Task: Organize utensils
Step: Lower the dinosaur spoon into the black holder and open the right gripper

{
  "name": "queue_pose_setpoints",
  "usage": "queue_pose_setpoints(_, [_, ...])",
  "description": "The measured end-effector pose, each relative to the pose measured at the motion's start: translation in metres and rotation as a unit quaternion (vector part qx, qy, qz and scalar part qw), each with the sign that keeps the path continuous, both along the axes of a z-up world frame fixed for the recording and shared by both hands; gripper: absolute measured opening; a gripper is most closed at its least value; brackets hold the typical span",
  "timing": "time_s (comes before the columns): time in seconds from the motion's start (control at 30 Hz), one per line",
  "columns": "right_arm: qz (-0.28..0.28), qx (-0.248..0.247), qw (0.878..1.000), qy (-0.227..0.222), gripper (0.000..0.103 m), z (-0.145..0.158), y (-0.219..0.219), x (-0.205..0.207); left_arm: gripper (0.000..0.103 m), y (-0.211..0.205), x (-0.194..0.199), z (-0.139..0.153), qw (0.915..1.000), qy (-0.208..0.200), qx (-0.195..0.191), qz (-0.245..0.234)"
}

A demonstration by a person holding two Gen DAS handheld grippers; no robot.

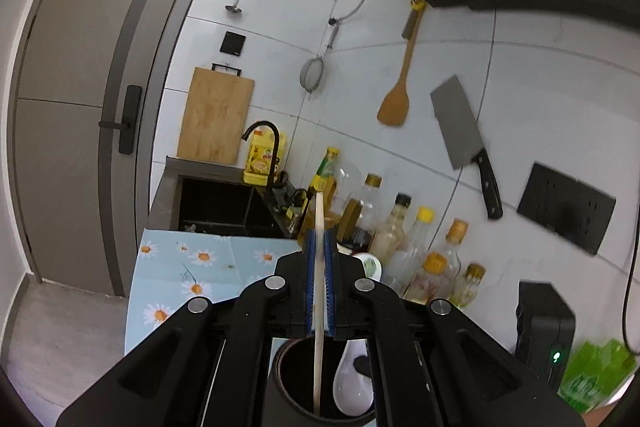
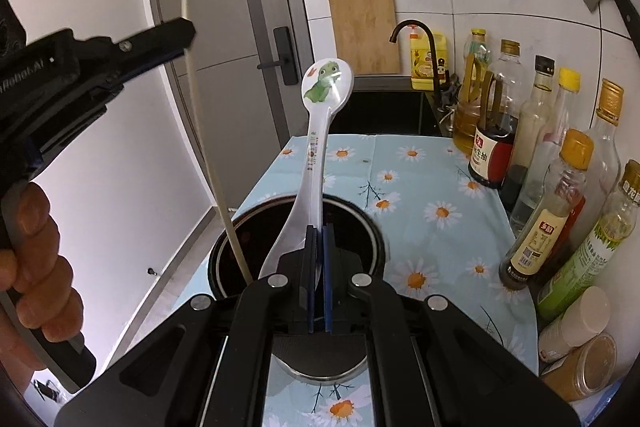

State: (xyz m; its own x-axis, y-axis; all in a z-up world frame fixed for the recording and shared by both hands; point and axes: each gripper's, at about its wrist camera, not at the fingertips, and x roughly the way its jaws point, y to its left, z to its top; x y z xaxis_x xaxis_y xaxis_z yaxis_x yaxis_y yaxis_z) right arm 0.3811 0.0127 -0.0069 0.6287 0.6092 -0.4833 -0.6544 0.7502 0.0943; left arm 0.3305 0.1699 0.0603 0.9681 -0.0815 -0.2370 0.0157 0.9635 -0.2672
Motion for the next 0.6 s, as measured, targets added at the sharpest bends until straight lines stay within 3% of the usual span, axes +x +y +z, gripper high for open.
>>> queue_pose_setpoints(0.27, [0.008, -0.010, 1.000, 0.009, 0.005, -0.003, 0.001, -0.004, 0.004, -0.007, -0.004, -0.016, 0.9992, 0.038, -0.004, -0.015])
queue_pose_setpoints(0.33, [0.008, -0.003, 1.000, 0.015, 0.014, 0.000, -0.002, -0.007, 0.005, -0.009, -0.007, -0.018, 0.9988, 0.045, -0.002, -0.018])
queue_pose_setpoints(0.47, [0.010, 0.010, 1.000, 0.016, 0.019, 0.011, -0.009, -0.017, 0.005, -0.009, -0.013, -0.021, 0.9980, 0.058, 0.001, -0.022])
queue_pose_setpoints(0.6, [0.007, 0.023, 1.000, 0.015, 0.021, 0.021, -0.017, -0.024, 0.015, -0.008, -0.018, -0.023, 0.9977, 0.066, -0.001, -0.019])
